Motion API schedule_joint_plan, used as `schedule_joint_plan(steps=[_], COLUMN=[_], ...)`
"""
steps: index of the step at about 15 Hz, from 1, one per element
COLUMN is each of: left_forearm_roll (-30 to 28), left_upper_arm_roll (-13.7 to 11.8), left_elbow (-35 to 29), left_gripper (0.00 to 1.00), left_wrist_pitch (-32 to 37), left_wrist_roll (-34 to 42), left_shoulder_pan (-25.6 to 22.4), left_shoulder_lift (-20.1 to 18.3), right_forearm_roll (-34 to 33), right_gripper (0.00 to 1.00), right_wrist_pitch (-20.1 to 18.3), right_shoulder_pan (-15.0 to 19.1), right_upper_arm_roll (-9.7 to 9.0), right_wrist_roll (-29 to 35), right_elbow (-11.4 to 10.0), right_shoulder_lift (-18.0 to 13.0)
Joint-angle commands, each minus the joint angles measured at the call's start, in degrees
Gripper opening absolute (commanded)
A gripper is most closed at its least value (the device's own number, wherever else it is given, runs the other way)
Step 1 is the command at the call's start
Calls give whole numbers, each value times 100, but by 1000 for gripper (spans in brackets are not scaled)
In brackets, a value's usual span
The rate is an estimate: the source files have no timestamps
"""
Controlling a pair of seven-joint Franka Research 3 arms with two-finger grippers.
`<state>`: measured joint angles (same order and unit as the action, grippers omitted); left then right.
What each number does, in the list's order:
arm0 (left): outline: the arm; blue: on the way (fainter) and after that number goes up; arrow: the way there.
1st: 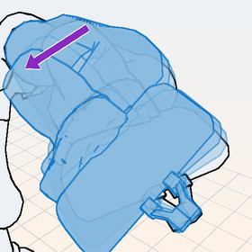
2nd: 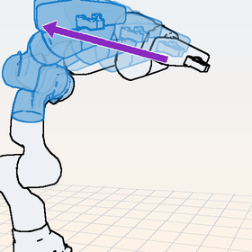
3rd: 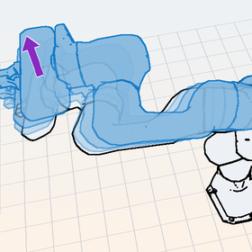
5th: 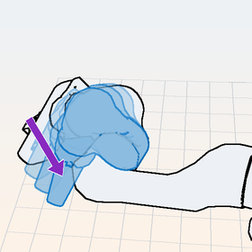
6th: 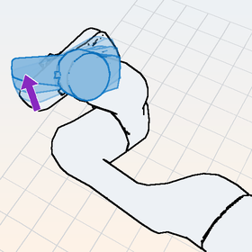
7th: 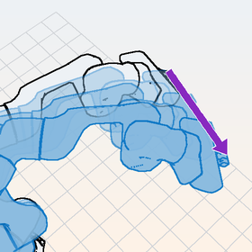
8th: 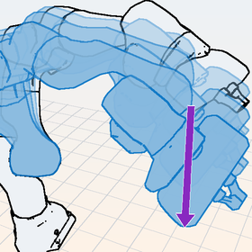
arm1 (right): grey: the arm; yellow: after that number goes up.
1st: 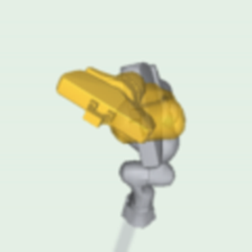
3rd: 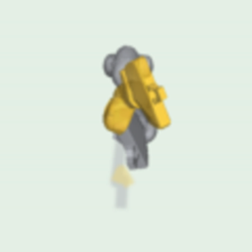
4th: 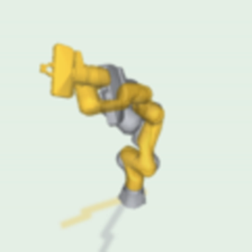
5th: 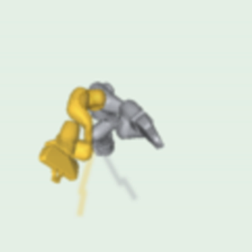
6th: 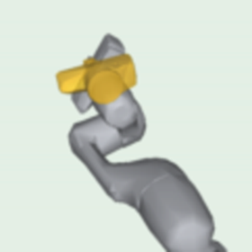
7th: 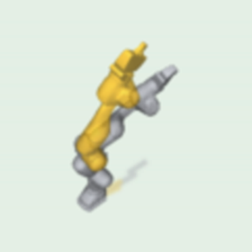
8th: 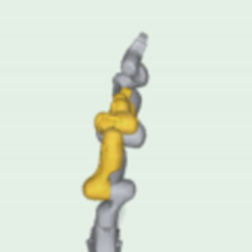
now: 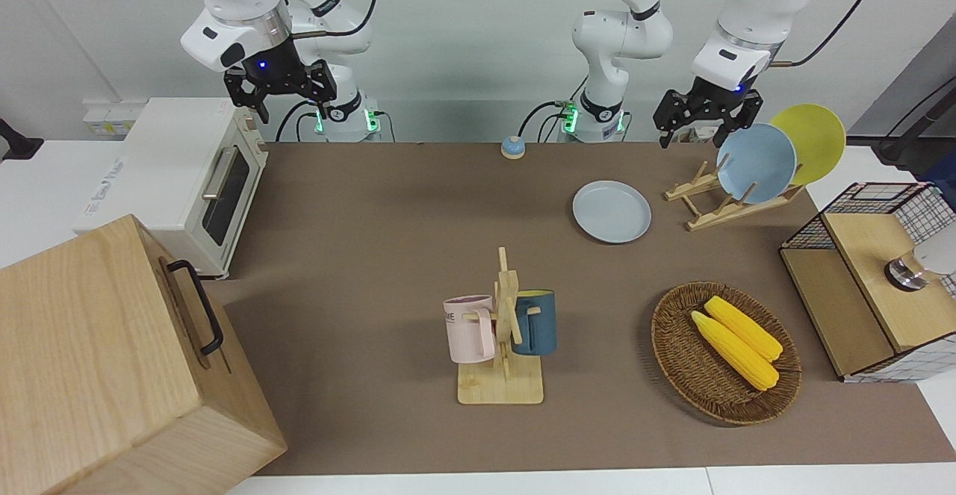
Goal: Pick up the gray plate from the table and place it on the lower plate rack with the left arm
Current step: 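Move the left gripper down to the rim of the gray plate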
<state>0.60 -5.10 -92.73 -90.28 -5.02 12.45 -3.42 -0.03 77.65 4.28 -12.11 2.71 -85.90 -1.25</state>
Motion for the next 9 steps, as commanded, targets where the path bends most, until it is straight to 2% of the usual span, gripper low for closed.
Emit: schedule_joint_plan(steps=[1,9], left_forearm_roll=[-104,-95], left_upper_arm_roll=[-34,-44], left_elbow=[62,1], left_gripper=[998,995], left_wrist_pitch=[142,151], left_wrist_roll=[-86,-8], left_shoulder_pan=[-5,-23], left_shoulder_lift=[52,43], right_forearm_roll=[21,21], right_gripper=[990,987], right_wrist_pitch=[-84,-84], right_shoulder_pan=[152,152], right_upper_arm_roll=[-116,-116], right_wrist_roll=[45,45], right_elbow=[38,38], right_shoulder_lift=[-24,-24])
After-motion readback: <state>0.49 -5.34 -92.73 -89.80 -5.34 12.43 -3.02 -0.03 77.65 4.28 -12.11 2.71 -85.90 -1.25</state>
